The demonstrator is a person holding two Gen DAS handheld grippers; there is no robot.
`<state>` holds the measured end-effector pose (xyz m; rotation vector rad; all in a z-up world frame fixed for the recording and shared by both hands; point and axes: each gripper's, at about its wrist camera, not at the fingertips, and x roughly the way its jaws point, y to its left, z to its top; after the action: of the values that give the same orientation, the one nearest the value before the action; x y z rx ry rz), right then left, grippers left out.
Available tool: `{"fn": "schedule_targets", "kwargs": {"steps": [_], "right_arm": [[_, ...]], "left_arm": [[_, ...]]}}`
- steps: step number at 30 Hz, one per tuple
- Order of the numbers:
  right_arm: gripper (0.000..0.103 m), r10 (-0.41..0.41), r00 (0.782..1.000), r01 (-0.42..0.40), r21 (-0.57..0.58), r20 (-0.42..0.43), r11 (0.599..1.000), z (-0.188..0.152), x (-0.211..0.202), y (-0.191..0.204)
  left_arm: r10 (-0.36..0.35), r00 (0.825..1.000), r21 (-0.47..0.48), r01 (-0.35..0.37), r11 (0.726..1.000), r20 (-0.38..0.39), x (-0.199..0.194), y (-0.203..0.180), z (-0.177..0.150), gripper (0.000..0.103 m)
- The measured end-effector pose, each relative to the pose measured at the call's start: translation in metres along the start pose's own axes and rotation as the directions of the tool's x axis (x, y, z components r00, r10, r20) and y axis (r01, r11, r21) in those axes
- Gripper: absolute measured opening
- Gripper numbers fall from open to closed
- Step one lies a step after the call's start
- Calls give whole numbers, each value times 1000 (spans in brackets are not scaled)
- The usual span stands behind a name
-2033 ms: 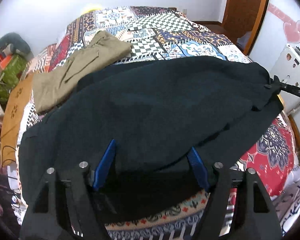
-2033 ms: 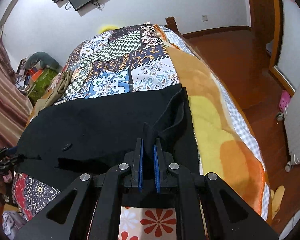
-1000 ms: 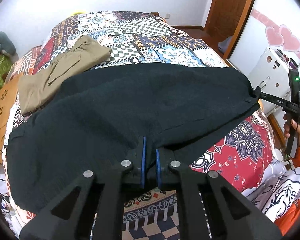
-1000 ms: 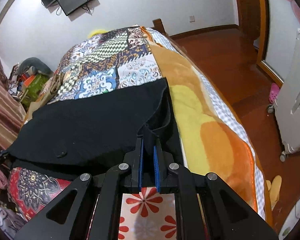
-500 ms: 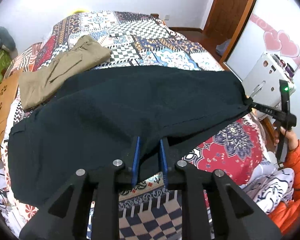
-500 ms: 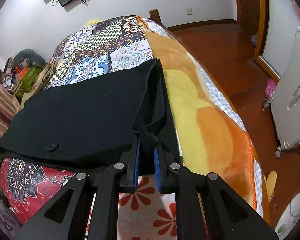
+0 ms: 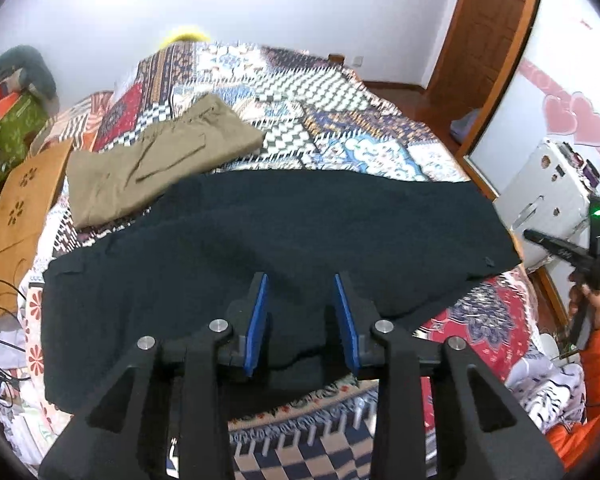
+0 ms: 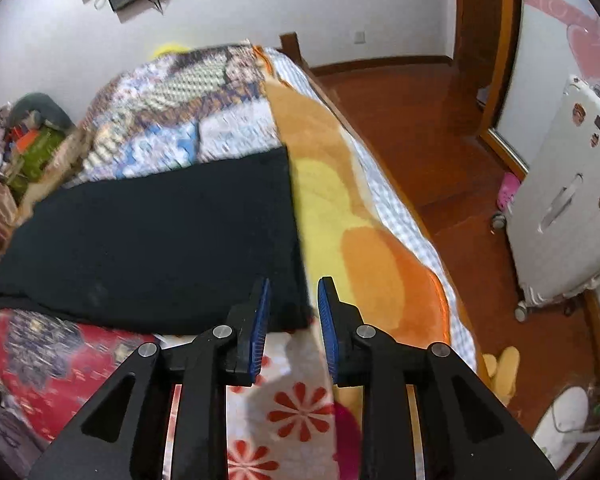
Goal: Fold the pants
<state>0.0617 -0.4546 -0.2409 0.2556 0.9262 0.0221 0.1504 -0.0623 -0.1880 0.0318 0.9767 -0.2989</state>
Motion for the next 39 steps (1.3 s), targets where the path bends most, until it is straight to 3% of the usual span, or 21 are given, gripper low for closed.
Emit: {"fn": "schedule_targets", "kwargs": {"steps": [5,9,11,18,20,23,27,34,39], "right_arm": [[23,79,997,-79,-55,2,995,12,10,31],[23,94,993,-101,-92,-76,991,2,39,45],[23,96,986,-107,-81,-133,991,-9,57,45],[24,97,988,-107,-82,-124,991,3,49,49],[24,94,990,-106,-108,-109,988,12,44,59],[24,118,990,-128,-147,-73,981,29,35,77],[24,160,987,-164,-214,-34,963,50,29,109],[24,257,966,-237,-375,4,896,92,38,192],[24,315,949,-284,-481,-19,830,107,52,251]], "left_arm": [[-11,997,5,11,1000,-79,33,-1,-6,34],[-23,993,10,24,1000,-112,46,-5,-18,34],[-27,994,9,29,1000,-106,47,-5,-21,35],[-27,998,-59,24,998,-49,26,15,-12,36],[9,1000,-77,-9,997,-1,9,29,-8,36],[65,996,-117,-57,991,64,-15,52,-4,46],[177,977,-181,-154,971,121,-43,96,-4,52],[295,949,-304,-252,919,107,-62,181,-7,54],[322,944,-337,-280,899,75,-52,226,-8,59]]}}
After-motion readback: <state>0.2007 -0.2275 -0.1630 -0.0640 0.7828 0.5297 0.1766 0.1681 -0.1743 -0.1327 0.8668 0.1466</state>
